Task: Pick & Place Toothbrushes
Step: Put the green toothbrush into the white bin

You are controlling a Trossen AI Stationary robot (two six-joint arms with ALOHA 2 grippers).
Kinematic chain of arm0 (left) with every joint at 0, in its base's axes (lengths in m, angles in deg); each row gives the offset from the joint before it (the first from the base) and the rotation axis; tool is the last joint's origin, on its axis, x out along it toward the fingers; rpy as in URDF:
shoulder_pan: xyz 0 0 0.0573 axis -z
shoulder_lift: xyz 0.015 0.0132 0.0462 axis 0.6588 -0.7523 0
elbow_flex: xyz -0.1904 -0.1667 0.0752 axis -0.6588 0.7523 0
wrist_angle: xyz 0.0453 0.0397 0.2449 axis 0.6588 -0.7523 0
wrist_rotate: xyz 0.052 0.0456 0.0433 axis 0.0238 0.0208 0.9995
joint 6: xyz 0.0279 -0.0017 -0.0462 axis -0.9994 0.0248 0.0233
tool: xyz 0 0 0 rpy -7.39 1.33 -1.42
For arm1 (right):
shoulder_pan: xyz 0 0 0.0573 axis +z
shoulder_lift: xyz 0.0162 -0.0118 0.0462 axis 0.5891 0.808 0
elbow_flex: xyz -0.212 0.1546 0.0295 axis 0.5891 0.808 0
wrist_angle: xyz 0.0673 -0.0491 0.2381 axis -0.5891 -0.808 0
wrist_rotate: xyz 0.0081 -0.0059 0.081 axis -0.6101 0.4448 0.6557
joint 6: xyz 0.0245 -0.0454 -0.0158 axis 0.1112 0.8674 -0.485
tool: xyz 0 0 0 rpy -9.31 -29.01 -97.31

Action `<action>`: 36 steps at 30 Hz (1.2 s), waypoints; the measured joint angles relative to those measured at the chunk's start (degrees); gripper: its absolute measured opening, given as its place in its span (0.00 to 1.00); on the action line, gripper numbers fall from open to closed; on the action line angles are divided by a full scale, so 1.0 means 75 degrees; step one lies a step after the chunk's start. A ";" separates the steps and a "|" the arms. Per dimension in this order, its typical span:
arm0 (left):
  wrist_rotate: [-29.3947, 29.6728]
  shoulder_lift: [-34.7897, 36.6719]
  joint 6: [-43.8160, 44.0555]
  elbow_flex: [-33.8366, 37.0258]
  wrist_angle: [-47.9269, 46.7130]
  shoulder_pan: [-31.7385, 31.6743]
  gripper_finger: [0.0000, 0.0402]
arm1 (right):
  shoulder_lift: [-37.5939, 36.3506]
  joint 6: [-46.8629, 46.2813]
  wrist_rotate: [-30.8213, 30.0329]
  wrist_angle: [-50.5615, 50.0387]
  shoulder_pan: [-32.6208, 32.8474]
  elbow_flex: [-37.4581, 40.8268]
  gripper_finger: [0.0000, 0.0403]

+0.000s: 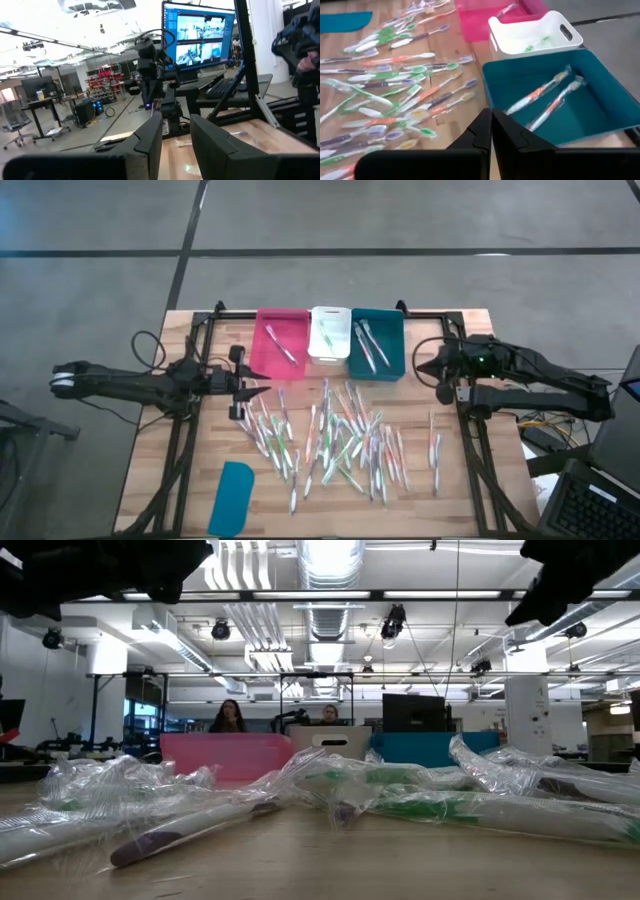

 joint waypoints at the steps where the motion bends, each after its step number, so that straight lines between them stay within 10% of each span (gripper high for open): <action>1: -0.0001 -0.0011 0.0008 -0.0037 -0.0006 0.0000 0.26 | -0.0111 0.0003 -0.0003 0.0096 -0.0003 0.0010 0.02; 19: 0.0637 -0.1861 -0.0790 -0.3802 -0.7734 0.0810 0.25 | -0.0407 0.0035 -0.0006 0.0138 -0.0003 0.0019 0.02; 25: 0.0797 -0.2980 -0.3058 -0.4413 -0.8747 0.1744 0.20 | -0.0387 0.0035 -0.0006 0.0138 -0.0003 0.0019 0.02; 36: 0.2024 -0.4446 -0.2533 -0.4851 -0.8853 0.3110 0.20 | -0.0396 0.0035 -0.0008 0.0136 -0.0003 0.0019 0.02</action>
